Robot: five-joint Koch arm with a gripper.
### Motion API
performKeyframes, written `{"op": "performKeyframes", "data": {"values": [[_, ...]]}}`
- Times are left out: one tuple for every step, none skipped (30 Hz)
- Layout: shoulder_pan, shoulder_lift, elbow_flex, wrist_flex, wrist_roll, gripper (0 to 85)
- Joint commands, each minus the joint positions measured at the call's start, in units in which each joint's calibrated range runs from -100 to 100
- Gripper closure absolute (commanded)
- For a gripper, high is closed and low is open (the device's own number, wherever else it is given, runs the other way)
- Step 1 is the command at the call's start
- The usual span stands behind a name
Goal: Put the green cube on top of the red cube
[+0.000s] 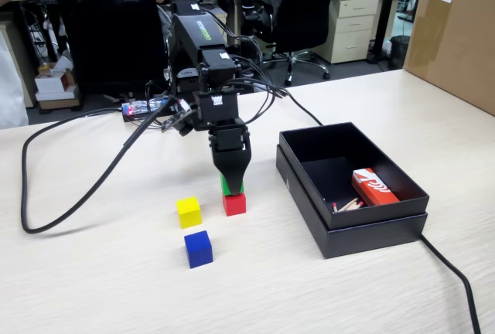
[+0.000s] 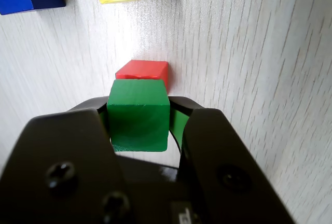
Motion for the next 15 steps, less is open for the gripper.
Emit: {"op": "performKeyframes", "data": {"values": [[0.0, -1.1, 4.7, 2.0, 0.1, 68.0], [0.0, -1.1, 4.6, 2.0, 0.0, 63.4], [0.1, -1.0, 4.4, 2.0, 0.0, 58.5], [0.1, -1.0, 4.2, 2.0, 0.0, 54.4], [0.1, -1.0, 3.8, 2.0, 0.0, 48.5], [0.1, -1.0, 3.5, 2.0, 0.1, 44.4], [0.1, -1.0, 3.5, 2.0, 0.1, 42.3], [0.1, -1.0, 3.5, 2.0, 0.1, 41.4], [0.1, -1.0, 3.4, 2.0, 0.1, 41.0], [0.1, -1.0, 3.2, 2.0, 0.1, 39.1], [0.1, -1.2, 3.0, 2.0, 0.0, 38.7], [0.0, -1.8, 2.6, 2.0, 0.0, 38.7], [0.0, -2.9, 2.3, 2.0, 0.0, 38.6], [0.0, -4.5, 1.8, 2.0, 0.0, 37.5], [0.0, -6.5, 1.3, 2.0, 0.0, 37.4]]}}
